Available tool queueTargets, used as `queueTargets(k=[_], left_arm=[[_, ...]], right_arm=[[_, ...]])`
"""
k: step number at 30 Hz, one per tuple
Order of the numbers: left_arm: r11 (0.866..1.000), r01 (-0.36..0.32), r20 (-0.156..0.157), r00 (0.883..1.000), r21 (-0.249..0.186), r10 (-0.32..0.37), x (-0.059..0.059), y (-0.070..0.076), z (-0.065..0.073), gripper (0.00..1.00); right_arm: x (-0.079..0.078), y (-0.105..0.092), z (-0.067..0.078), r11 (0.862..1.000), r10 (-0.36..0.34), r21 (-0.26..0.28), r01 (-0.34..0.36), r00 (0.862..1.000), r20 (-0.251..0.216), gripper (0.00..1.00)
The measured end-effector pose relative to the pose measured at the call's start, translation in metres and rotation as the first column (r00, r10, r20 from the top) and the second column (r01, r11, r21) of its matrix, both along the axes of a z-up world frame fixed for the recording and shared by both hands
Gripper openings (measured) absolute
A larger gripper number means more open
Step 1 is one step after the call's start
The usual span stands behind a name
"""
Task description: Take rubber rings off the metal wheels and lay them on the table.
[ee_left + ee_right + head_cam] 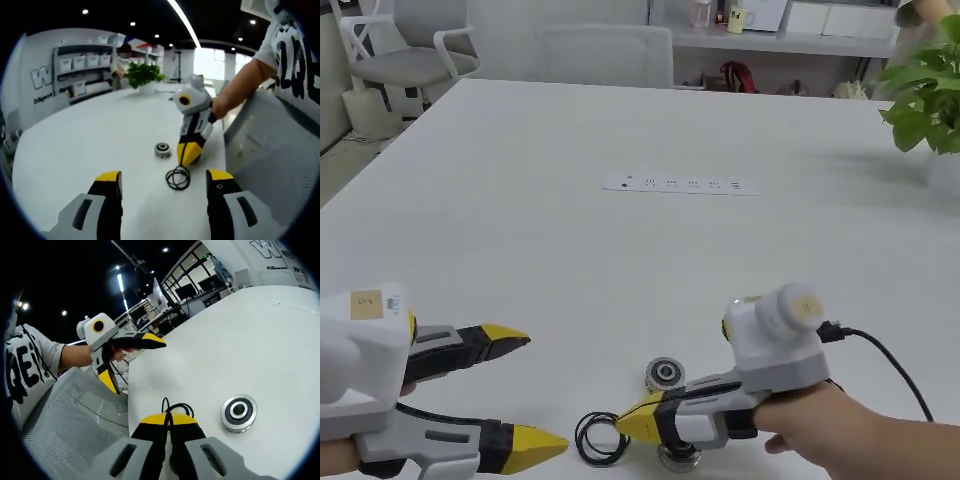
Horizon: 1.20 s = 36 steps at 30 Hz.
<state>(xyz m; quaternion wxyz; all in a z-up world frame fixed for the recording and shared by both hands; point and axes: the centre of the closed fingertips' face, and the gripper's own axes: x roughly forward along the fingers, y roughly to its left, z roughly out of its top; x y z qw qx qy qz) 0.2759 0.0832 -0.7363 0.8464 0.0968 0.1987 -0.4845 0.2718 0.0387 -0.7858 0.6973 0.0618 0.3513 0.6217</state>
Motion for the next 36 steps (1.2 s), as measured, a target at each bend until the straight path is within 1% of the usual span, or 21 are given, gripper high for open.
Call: queueTargets(k=[1,3,6,8,10,14,18,20,27,30,36], left_arm=[[1.000,0.000,0.000,1.000,0.001,0.000,0.000,0.000,0.000,0.69],[1.000,0.002,0.001,1.000,0.007,-0.002,0.000,0.001,-0.001,0.69],[1.000,0.000,-0.001,1.000,0.007,0.000,0.001,0.001,-0.002,0.69],[1.000,-0.001,-0.003,1.000,0.006,0.001,0.001,0.002,-0.002,0.69],[1.000,-0.002,0.000,1.000,0.007,0.002,0.002,0.003,-0.001,0.69],[1.000,-0.001,0.001,1.000,0.012,0.000,0.002,0.003,-0.002,0.68],[1.000,0.002,-0.001,1.000,0.010,-0.002,0.001,0.002,-0.003,0.68],[1.000,0.002,-0.001,1.000,0.010,-0.002,0.002,0.002,-0.002,0.68],[1.000,0.006,0.000,1.000,0.009,-0.006,0.001,0.001,-0.001,0.68],[1.000,0.006,0.003,1.000,0.006,-0.006,0.001,0.001,0.001,0.69],[1.000,0.009,0.010,1.000,0.003,-0.009,0.001,-0.001,0.005,0.69]], right_arm=[[0.000,0.000,0.000,1.000,0.003,-0.001,-0.003,1.000,0.001,0.00],[0.002,0.000,-0.001,1.000,0.002,-0.008,-0.002,1.000,0.023,0.00],[0.004,-0.001,-0.003,1.000,0.001,-0.018,-0.001,0.999,0.038,0.00],[0.004,-0.001,-0.003,1.000,0.003,-0.019,-0.003,0.999,0.040,0.01],[0.005,-0.001,-0.004,1.000,0.002,-0.023,-0.001,0.998,0.056,0.04],[0.004,-0.001,-0.005,0.999,0.012,-0.030,-0.011,0.998,0.064,0.08],[0.002,-0.001,-0.005,0.999,0.026,-0.040,-0.022,0.996,0.087,0.15],[0.002,-0.001,-0.005,0.999,0.028,-0.041,-0.024,0.996,0.087,0.16],[0.003,-0.004,0.005,0.999,0.030,-0.031,-0.026,0.991,0.127,0.25],[0.006,-0.006,0.010,1.000,0.022,-0.021,-0.019,0.990,0.141,0.27],[0.011,-0.012,0.020,1.000,0.010,-0.007,-0.009,0.983,0.184,0.35]])
